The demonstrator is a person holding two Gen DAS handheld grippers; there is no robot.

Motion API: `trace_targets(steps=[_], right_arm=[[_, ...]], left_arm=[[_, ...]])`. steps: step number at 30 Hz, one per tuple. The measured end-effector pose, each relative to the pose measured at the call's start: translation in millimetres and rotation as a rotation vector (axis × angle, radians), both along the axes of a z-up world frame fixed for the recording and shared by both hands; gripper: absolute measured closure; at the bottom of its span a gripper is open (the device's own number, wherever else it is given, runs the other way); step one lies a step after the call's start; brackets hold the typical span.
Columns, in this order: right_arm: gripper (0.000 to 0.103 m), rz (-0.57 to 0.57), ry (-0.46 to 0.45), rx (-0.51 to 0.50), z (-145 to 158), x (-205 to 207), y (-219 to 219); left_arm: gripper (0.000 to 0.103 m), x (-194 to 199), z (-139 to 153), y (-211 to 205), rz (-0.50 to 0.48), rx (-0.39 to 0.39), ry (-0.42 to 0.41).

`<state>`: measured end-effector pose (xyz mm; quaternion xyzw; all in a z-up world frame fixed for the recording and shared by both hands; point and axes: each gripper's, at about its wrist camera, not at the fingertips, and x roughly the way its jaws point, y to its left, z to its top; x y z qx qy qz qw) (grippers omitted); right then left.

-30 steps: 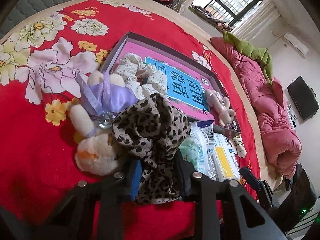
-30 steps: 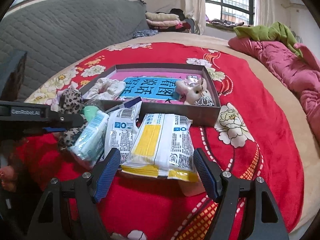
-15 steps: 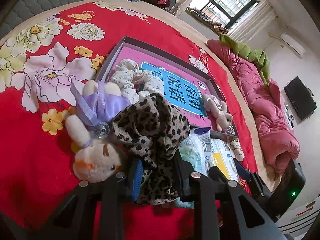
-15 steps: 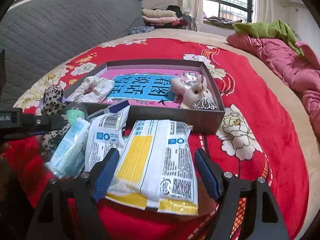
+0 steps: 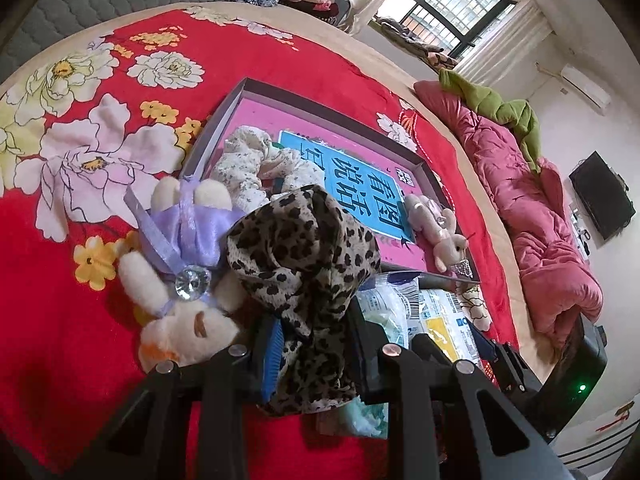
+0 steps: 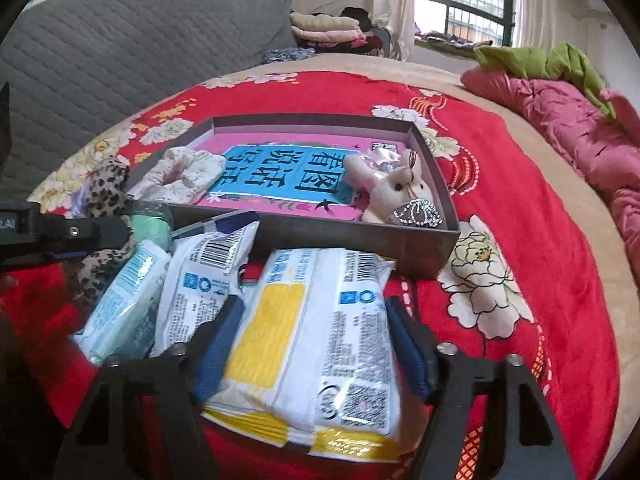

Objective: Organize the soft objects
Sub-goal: 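Lift the leopard scrunchie with the left tool while the right tool grasps the white wipes packet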

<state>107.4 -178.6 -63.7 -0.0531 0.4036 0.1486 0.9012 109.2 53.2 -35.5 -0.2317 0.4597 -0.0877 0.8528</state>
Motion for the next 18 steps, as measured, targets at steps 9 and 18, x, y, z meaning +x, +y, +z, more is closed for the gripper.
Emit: trace_targets(steps=[9, 18], right_arm=[[0.042, -0.019, -0.007, 0.074, 7.1, -3.1, -20.2], [0.044, -0.058, -0.017, 0.143, 14.8, -5.0, -38.7]], left_arm=[[0.079, -3.3, 4.6, -0.5, -0.012, -0.006, -0.045], [0.081, -9.4, 17.7, -2.8, -0.027, -0.007, -0.111]])
